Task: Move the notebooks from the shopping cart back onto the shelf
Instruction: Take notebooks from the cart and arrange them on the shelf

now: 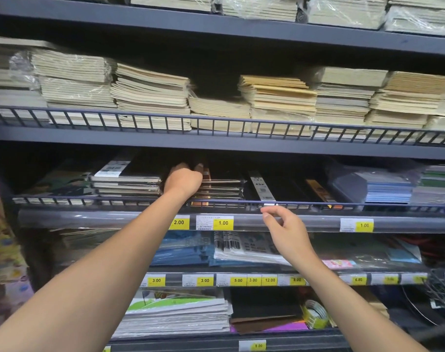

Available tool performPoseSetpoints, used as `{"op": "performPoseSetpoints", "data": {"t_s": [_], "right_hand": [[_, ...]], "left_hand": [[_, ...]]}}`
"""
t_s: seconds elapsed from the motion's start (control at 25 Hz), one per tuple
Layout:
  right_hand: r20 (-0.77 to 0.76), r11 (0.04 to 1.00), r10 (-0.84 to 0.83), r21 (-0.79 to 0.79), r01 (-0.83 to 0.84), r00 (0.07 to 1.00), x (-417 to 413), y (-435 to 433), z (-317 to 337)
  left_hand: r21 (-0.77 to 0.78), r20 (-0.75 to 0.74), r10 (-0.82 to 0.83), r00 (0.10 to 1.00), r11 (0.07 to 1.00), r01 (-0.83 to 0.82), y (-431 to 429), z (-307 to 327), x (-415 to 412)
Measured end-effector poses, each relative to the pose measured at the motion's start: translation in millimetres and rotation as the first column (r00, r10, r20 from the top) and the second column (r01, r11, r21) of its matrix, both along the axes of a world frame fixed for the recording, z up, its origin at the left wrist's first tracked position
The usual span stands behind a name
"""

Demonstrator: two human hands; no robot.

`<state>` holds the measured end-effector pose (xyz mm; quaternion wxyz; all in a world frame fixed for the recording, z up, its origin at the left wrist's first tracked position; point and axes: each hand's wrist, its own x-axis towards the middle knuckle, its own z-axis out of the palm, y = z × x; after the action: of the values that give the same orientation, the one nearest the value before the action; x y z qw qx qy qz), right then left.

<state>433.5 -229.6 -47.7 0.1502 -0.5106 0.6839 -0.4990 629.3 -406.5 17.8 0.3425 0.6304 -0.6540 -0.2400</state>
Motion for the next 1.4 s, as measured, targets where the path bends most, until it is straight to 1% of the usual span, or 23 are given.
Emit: {"op": "performPoseSetpoints", "data": {"t_s": [0.08, 0.2, 0.28, 0.4, 0.48, 0.6, 0.76, 0.84, 0.96, 1.04, 1.16, 1.28, 1.4], "right_hand": [[-0.005, 1.000, 0.016, -0.005, -0.016, 1.000, 1.6, -4.1, 3.0], [-0.038, 0.998, 0.056, 0.013, -0.055, 0.998, 4.5, -10.5, 12.1], [-0.056, 0.995, 0.085, 0.065, -0.081, 0.995, 4.8, -15.1, 22.3], [-0.105, 0.976, 0.126, 0.192, -0.104, 0.987, 4.9, -16.2, 39.8], [-0.127, 0.952, 0.154, 0.286, -0.113, 0.980, 4.8, -14.5, 59.9], [-0.194, 0.904, 0.193, 0.415, -0.098, 0.962, 7.1, -1.8, 100.3], [-0.241, 0.826, 0.253, 0.558, -0.080, 0.937, 15.4, 25.8, 167.6], [-0.255, 0.805, 0.258, 0.590, -0.062, 0.932, 21.5, 45.5, 210.5], [-0.288, 0.805, 0.236, 0.593, -0.021, 0.928, 33.4, 86.3, 279.1], [-0.345, 0.810, 0.213, 0.585, 0.032, 0.914, 37.8, 114.8, 322.6], [-0.410, 0.823, 0.140, 0.554, 0.124, 0.901, 34.1, 161.1, 374.8], [-0.478, 0.850, 0.072, 0.489, 0.197, 0.875, 17.6, 208.1, 400.7], [-0.527, 0.847, -0.008, 0.449, 0.286, 0.850, -8.7, 251.3, 412.6]], "left_hand": [[-0.061, 0.037, -0.016, 0.999, 0.998, 0.018, 8.1, -2.9, 2.1], [-0.147, 0.152, -0.043, 0.987, 0.987, 0.066, 27.4, -7.1, 6.0], [-0.152, 0.229, -0.050, 0.972, 0.985, 0.086, 44.9, -6.8, 7.1], [-0.125, 0.341, -0.079, 0.937, 0.984, 0.128, 69.3, -2.9, 7.8], [-0.061, 0.411, -0.136, 0.902, 0.983, 0.176, 80.6, 9.6, 11.3], [0.094, 0.478, -0.234, 0.847, 0.972, 0.216, 106.5, 40.8, 20.6], [0.277, 0.489, -0.353, 0.798, 0.930, 0.242, 142.2, 99.6, 38.7], [0.311, 0.488, -0.392, 0.780, 0.913, 0.263, 159.8, 139.6, 49.1], [0.287, 0.494, -0.426, 0.758, 0.903, 0.321, 191.7, 202.6, 63.3], [0.245, 0.518, -0.438, 0.734, 0.899, 0.363, 210.7, 242.9, 69.8], [0.202, 0.556, -0.487, 0.673, 0.865, 0.458, 237.0, 292.0, 70.1], [0.145, 0.605, -0.520, 0.602, 0.816, 0.559, 260.2, 325.0, 51.2], [0.102, 0.626, -0.555, 0.547, 0.754, 0.649, 279.0, 337.2, 14.1]]}}
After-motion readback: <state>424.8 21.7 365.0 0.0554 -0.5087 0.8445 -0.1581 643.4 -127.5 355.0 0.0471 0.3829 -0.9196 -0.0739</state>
